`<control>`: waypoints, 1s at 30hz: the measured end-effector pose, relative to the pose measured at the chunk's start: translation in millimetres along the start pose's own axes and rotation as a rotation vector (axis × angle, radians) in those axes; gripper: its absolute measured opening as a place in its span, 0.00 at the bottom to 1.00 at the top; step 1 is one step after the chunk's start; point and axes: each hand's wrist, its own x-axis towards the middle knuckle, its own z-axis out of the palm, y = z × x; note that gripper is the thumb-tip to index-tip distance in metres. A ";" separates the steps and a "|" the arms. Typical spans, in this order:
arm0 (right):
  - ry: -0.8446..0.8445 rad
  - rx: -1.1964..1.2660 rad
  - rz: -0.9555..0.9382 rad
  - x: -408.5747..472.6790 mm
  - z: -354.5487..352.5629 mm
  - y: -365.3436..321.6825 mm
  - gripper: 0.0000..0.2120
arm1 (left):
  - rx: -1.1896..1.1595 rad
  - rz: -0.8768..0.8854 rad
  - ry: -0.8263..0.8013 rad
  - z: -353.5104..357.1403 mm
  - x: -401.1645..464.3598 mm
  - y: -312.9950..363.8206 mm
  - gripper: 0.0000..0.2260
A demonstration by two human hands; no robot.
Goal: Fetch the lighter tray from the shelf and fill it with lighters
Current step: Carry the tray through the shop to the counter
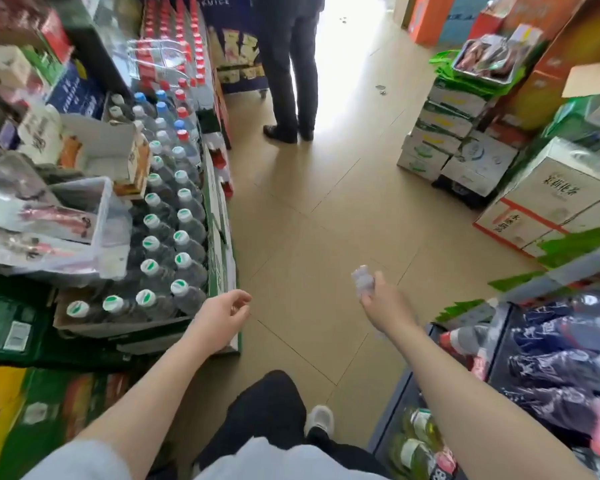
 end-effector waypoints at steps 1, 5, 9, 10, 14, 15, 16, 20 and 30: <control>0.002 0.003 -0.032 19.3 -5.6 -15.3 0.08 | -0.005 -0.038 0.009 -6.1 16.8 -4.0 0.11; 0.006 0.026 -0.136 102.6 -28.4 -71.1 0.05 | 0.022 -0.154 0.005 -19.0 85.8 -24.5 0.10; 0.028 0.010 -0.177 187.8 -46.0 -111.7 0.05 | 0.072 -0.194 -0.068 -38.7 167.8 -33.2 0.11; 0.022 0.003 -0.174 208.6 -49.9 -120.5 0.05 | 0.087 -0.197 -0.080 -47.8 190.1 -32.1 0.11; -0.001 -0.022 -0.121 279.4 -58.3 -142.8 0.05 | 0.110 -0.147 -0.108 -92.0 273.1 -17.1 0.11; -0.016 -0.033 -0.095 294.9 -59.0 -144.3 0.05 | 0.112 -0.121 -0.111 -103.5 293.6 -10.9 0.11; -0.038 -0.046 -0.072 309.9 -59.8 -145.3 0.05 | 0.105 -0.097 -0.103 -115.0 313.9 -4.0 0.11; -0.110 -0.059 0.001 375.5 -65.6 -145.9 0.05 | 0.022 -0.022 -0.044 -156.8 395.1 23.8 0.11; -0.201 -0.158 -0.050 628.0 -130.0 -224.9 0.04 | -0.031 -0.042 0.105 -234.2 624.3 65.8 0.11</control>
